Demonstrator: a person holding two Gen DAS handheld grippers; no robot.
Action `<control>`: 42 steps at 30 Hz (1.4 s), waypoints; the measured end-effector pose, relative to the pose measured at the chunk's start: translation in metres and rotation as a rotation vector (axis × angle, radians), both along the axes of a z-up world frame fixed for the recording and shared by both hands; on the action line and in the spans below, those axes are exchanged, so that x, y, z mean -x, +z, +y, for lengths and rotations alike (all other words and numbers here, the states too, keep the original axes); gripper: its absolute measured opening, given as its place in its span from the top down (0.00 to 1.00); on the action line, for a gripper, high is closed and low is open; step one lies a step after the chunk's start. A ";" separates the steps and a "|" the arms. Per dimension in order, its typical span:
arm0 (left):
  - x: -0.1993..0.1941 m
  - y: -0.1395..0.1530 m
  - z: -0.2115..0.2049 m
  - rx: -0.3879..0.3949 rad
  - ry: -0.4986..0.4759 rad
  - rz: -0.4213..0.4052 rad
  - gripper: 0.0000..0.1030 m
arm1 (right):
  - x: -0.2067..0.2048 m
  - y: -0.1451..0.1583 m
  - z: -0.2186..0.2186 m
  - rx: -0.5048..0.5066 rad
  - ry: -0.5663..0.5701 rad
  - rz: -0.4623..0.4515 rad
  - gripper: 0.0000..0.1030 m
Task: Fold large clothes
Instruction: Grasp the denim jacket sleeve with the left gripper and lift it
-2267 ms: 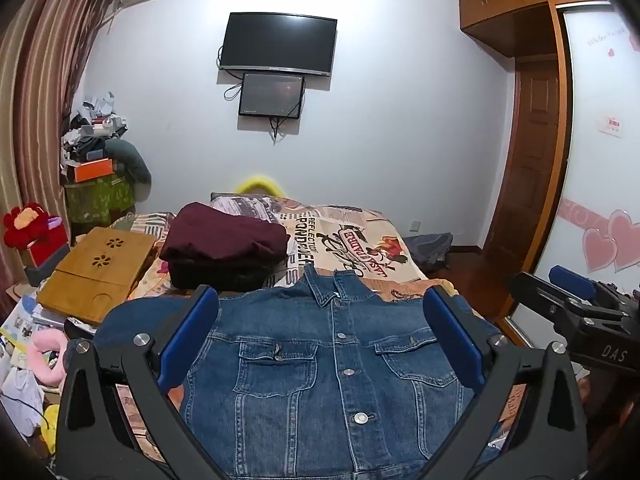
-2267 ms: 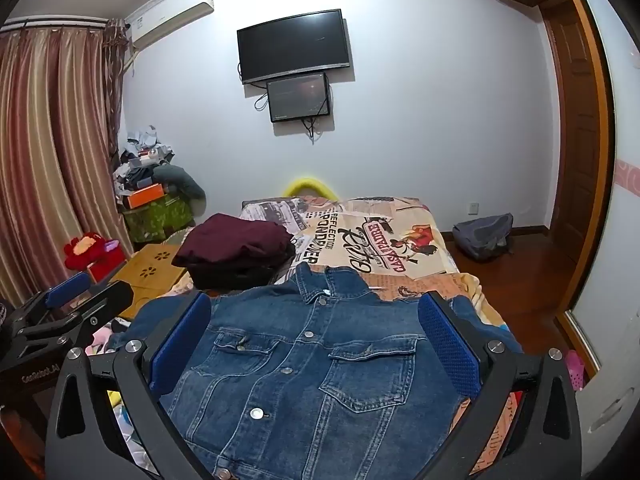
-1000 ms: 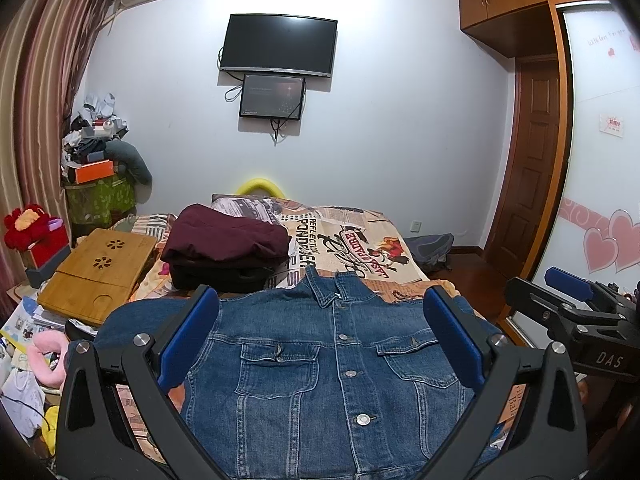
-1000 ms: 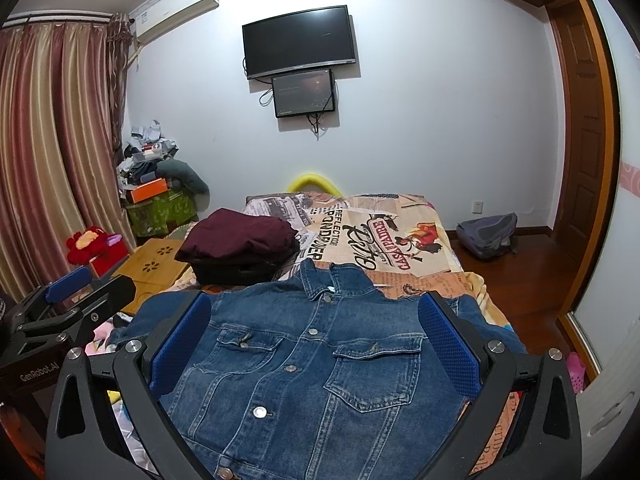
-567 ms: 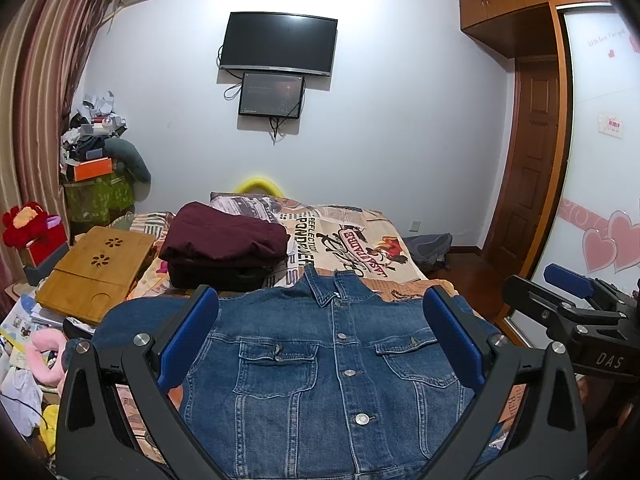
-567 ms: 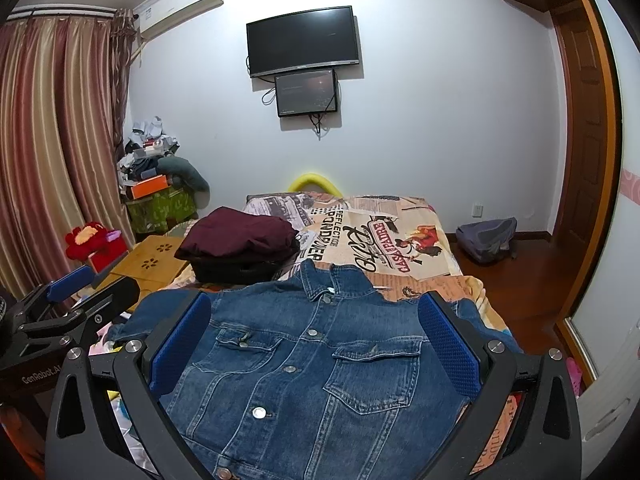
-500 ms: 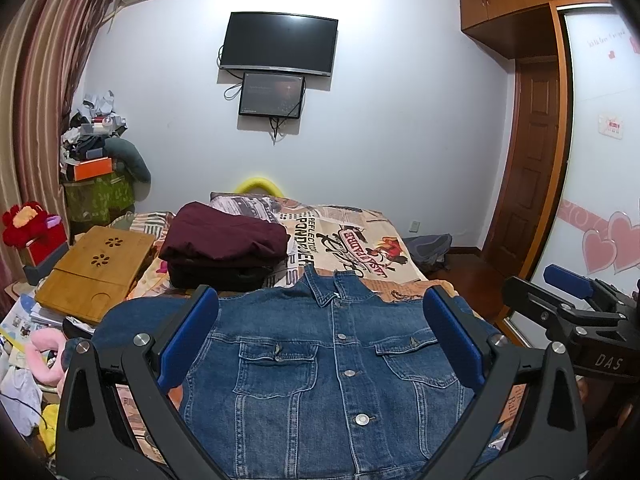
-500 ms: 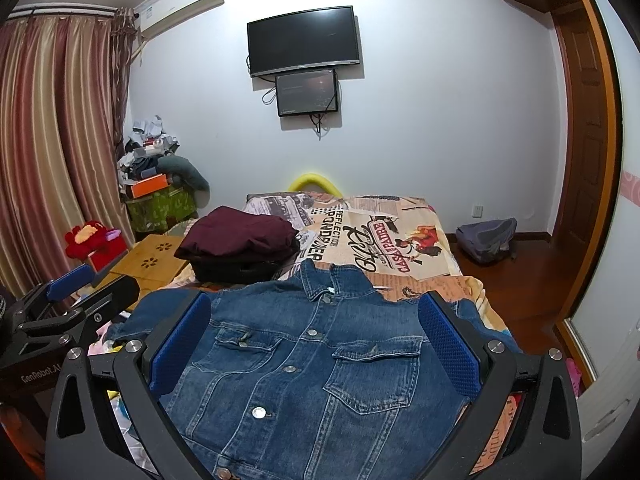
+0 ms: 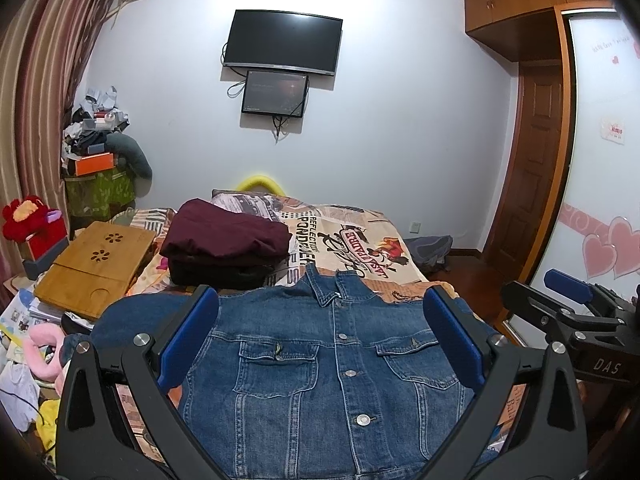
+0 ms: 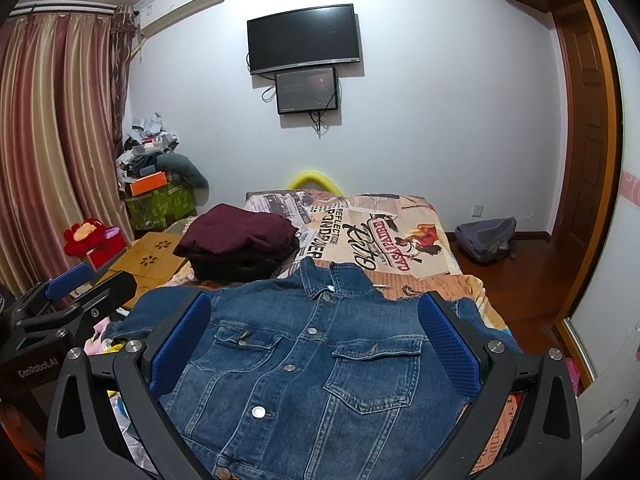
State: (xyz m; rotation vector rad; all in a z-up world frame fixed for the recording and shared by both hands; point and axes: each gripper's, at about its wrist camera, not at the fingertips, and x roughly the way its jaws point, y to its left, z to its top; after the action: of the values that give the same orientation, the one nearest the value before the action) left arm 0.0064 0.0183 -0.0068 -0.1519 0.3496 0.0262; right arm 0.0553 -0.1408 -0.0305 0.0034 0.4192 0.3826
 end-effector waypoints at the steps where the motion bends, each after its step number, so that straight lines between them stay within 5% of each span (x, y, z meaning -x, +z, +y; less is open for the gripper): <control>1: -0.001 0.000 0.000 0.001 -0.001 0.001 0.00 | -0.001 0.000 0.000 0.000 -0.001 0.001 0.00; 13: -0.013 -0.002 0.024 -0.023 0.031 -0.002 0.00 | -0.011 -0.002 0.003 0.016 -0.021 0.011 0.00; 18: -0.034 -0.011 0.063 0.054 0.050 0.044 0.00 | -0.022 -0.003 0.004 0.031 -0.043 0.011 0.00; 24: -0.065 -0.042 0.130 0.129 0.187 0.144 0.00 | -0.040 -0.005 0.008 0.058 -0.066 0.019 0.00; 32: -0.096 -0.115 0.231 0.335 0.317 0.337 0.00 | -0.075 -0.022 0.015 0.105 -0.107 0.081 0.00; 39: -0.098 -0.187 0.295 0.595 0.347 0.460 0.03 | -0.106 -0.045 0.022 0.138 -0.117 0.169 0.00; 42: -0.098 -0.217 0.316 0.758 0.337 0.500 0.13 | -0.113 -0.050 0.025 0.144 -0.110 0.198 0.00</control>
State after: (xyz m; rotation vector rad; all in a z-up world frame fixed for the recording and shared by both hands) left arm 0.1041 0.3345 -0.2234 -0.9651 0.8210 0.2695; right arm 0.1684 -0.1158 -0.0809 -0.0758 0.6386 0.2442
